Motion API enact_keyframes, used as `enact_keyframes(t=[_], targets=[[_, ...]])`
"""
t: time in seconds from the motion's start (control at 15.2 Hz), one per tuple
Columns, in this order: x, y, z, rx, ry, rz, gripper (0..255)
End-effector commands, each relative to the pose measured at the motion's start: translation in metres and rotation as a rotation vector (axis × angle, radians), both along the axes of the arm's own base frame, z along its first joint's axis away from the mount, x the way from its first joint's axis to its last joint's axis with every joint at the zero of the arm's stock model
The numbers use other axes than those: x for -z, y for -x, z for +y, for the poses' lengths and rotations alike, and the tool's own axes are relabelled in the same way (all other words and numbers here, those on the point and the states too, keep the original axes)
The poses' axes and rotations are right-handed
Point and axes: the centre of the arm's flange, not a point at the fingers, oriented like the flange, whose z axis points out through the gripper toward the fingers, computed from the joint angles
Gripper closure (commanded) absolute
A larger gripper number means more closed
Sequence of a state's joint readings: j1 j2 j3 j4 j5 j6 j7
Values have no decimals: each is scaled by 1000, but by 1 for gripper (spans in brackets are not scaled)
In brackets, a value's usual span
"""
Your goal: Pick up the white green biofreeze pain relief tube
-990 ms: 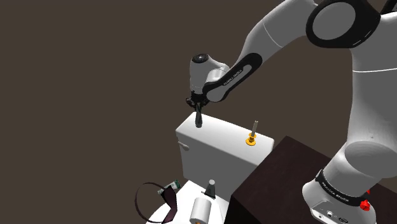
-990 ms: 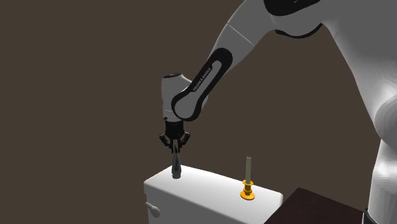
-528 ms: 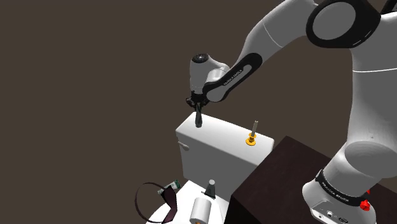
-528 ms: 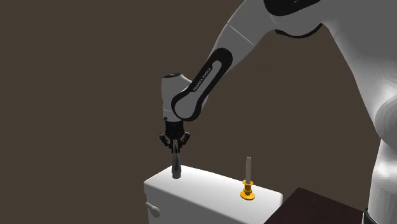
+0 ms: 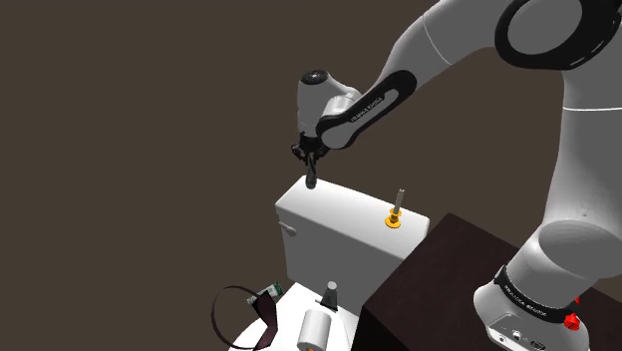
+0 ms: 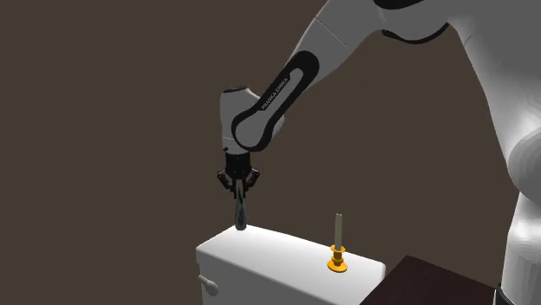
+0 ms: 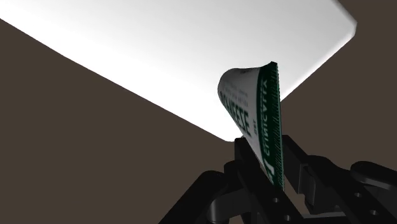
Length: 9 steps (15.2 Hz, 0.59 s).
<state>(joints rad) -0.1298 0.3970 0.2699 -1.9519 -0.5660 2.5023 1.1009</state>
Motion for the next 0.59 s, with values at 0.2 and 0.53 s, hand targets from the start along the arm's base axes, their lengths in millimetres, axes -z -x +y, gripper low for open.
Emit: enact_keyframes(t=[0.2, 0.53], targets=[[-28, 0, 1, 0, 0, 0, 255], [-45, 0, 1, 0, 0, 0, 255]])
